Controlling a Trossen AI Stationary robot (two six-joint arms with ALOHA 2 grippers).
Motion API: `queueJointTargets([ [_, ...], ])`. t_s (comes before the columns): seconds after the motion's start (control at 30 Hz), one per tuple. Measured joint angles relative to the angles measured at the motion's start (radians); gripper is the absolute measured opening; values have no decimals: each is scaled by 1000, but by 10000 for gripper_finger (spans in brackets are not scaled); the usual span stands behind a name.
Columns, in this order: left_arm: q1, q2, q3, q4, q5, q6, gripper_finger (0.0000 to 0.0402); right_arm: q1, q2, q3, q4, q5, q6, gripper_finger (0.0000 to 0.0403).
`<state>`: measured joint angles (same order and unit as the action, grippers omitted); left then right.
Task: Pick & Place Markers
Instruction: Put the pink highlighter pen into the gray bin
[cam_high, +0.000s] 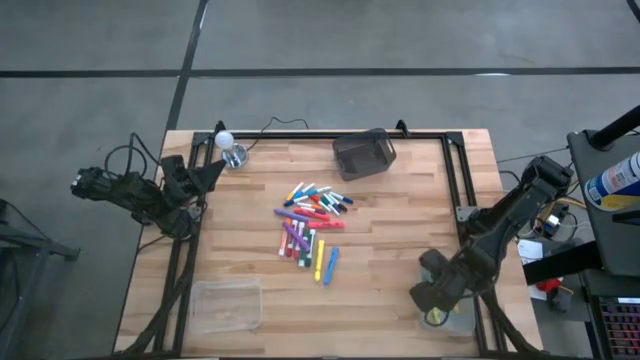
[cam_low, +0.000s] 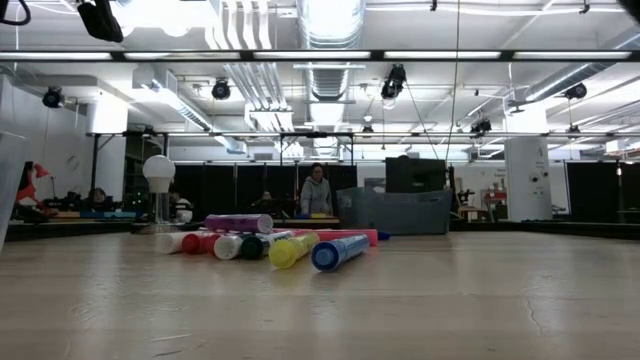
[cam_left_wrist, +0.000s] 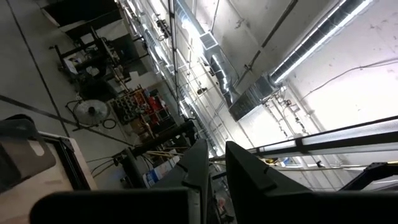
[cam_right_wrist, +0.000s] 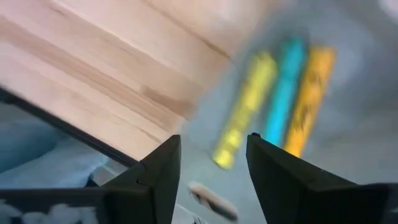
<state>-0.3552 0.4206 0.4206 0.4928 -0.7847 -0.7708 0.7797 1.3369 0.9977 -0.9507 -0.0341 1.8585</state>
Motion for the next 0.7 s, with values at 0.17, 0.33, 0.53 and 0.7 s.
queueJointTargets([
  [0.17, 0, 0, 0, 2, -3, 0, 48, -125, 6, 53, 0, 74, -273, 156],
  [0.33, 0, 0, 0, 2, -3, 0, 48, -295, 7, 92, 33, 160, -549, 142],
  [0.53, 0, 0, 0, 2, -3, 0, 48, -515, 7, 82, 250, 176, -929, 130],
  [0.7, 0, 0, 0, 2, -3, 0, 48, -659, 19, 77, 436, 141, -1213, 122],
])
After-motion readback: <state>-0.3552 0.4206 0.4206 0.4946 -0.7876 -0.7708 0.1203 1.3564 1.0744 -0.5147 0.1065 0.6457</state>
